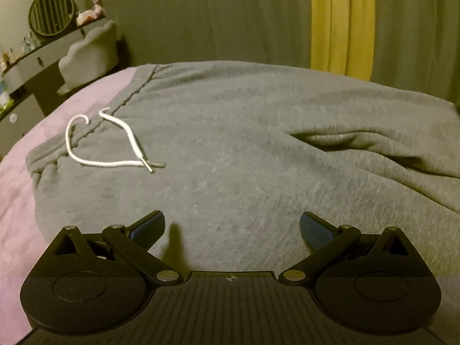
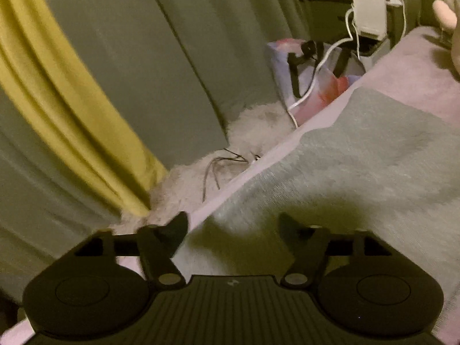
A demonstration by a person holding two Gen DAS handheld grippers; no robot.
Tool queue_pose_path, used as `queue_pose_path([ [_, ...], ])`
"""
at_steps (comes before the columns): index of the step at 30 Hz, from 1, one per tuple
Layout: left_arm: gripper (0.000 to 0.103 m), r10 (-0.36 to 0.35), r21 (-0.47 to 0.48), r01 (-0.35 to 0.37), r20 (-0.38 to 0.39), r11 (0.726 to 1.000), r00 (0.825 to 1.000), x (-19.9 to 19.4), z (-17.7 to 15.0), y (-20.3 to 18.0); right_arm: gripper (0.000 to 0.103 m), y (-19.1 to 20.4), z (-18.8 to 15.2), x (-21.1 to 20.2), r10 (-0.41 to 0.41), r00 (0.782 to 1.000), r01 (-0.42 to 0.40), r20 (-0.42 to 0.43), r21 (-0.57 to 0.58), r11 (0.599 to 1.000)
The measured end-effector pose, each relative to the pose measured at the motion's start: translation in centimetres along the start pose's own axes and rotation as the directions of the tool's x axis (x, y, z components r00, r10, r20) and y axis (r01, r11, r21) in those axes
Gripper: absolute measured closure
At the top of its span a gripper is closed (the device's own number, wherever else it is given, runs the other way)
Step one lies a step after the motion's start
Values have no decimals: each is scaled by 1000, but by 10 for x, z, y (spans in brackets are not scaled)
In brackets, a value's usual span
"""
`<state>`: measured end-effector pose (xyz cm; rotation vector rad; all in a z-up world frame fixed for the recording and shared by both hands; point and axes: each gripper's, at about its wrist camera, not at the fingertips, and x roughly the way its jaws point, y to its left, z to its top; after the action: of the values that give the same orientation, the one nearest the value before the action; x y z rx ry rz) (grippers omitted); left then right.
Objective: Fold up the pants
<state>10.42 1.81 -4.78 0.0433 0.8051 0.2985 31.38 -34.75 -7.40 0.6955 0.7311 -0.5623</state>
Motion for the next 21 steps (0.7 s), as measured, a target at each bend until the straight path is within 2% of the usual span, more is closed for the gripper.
queue_pose_path([
  [3, 0, -2, 1, 2, -34, 1000, 999, 8, 0, -2, 28, 2, 6, 24, -93, 995, 93, -26, 0, 996],
  [6, 0, -1, 0, 1, -35, 1000, 999, 9, 0, -3, 28, -5, 14, 37, -142, 990, 142, -21, -14, 990],
  [7, 0, 4, 7, -4, -31, 1000, 999, 9, -1, -4, 35, -5, 15, 38, -153, 988, 152, -20, -29, 988],
  [8, 0, 8, 12, -7, -28, 1000, 1000, 9, -1, -5, 58, -6, 16, 37, -164, 986, 163, -15, -50, 985],
  [9, 0, 10, 15, -10, -26, 1000, 1000, 9, -1, -5, 75, -6, 17, 37, -178, 984, 176, -10, -79, 981],
  [10, 0, 12, 16, -11, -26, 1000, 1000, 8, -1, -6, 98, -9, 16, 34, -156, 988, 154, -10, -97, 983],
  [12, 0, 10, 14, -9, -27, 1000, 1000, 8, -1, -5, 99, -32, 18, 22, -48, 998, 48, -33, -21, 999],
  [15, 0, 9, 11, -8, -25, 1000, 1000, 6, -1, -5, 99, -70, 14, -10, 93, 996, -92, -14, 68, 993],
  [18, 0, 11, 2, -11, -20, 1000, 1000, 3, 0, -3, 99, -117, -8, -69, 228, 973, -231, 36, 117, 966],
  [21, 0, 7, -13, -7, 1, 1000, 1000, -2, 0, 0, 99, -170, -47, -146, 323, 943, -332, 85, 133, 934],
])
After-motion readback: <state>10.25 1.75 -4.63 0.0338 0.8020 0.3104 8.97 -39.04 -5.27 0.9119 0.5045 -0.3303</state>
